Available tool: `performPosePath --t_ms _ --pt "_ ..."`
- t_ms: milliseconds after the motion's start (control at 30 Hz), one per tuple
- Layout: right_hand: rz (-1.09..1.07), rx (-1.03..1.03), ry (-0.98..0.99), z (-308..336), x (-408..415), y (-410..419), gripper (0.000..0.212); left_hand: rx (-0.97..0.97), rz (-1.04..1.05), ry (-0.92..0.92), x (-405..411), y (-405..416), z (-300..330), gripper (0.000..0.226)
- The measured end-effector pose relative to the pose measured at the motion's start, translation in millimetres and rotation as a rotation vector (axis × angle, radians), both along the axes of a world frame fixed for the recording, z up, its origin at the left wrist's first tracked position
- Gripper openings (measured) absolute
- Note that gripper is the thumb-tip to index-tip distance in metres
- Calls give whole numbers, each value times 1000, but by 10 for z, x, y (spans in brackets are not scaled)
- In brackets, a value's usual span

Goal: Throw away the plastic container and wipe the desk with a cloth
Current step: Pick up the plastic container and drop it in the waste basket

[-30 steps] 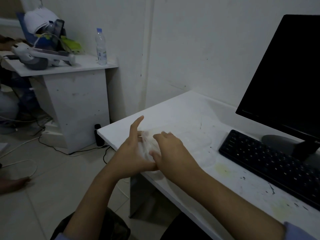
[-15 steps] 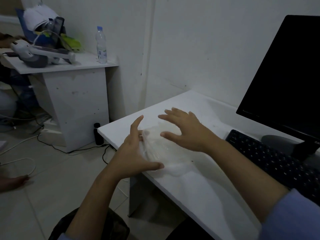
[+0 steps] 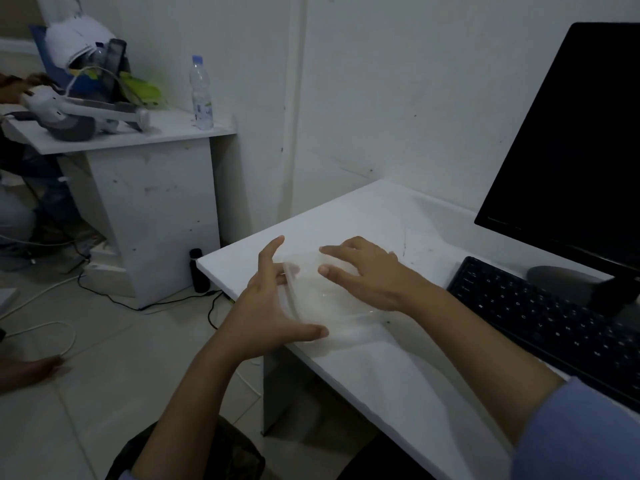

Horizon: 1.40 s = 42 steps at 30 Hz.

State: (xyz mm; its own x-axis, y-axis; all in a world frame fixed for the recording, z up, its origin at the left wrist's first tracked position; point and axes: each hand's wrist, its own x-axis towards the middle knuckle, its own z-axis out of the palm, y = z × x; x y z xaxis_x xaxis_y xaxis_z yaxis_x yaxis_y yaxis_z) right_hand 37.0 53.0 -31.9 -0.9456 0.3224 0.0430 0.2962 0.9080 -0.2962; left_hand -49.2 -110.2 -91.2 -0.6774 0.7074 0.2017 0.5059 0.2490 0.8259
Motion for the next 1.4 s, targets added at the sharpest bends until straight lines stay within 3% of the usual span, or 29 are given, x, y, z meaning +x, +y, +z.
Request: performPosePath --t_ms 400,600,667,767,867,1033,1400 --pt "5 138 -33 -151 55 -84 53 -93 24 31 24 9 -19 113" --pt "22 79 -12 -153 58 -60 53 -126 -82 -85 -44 -9 142 129" --pt "35 -20 49 -122 68 -35 52 -83 -61 -116 -15 43 254 119" --pt "-31 -114 274 15 44 101 48 -47 46 -32 45 199 399 88" --pt "-94 -61 231 74 33 309 50 -116 138 110 122 383 495 65" --pt "-61 -119 80 -144 66 424 53 -303 176 248 178 458 389 62" --pt "-168 -230 166 -247 24 536 51 -167 200 207 161 447 244 52"
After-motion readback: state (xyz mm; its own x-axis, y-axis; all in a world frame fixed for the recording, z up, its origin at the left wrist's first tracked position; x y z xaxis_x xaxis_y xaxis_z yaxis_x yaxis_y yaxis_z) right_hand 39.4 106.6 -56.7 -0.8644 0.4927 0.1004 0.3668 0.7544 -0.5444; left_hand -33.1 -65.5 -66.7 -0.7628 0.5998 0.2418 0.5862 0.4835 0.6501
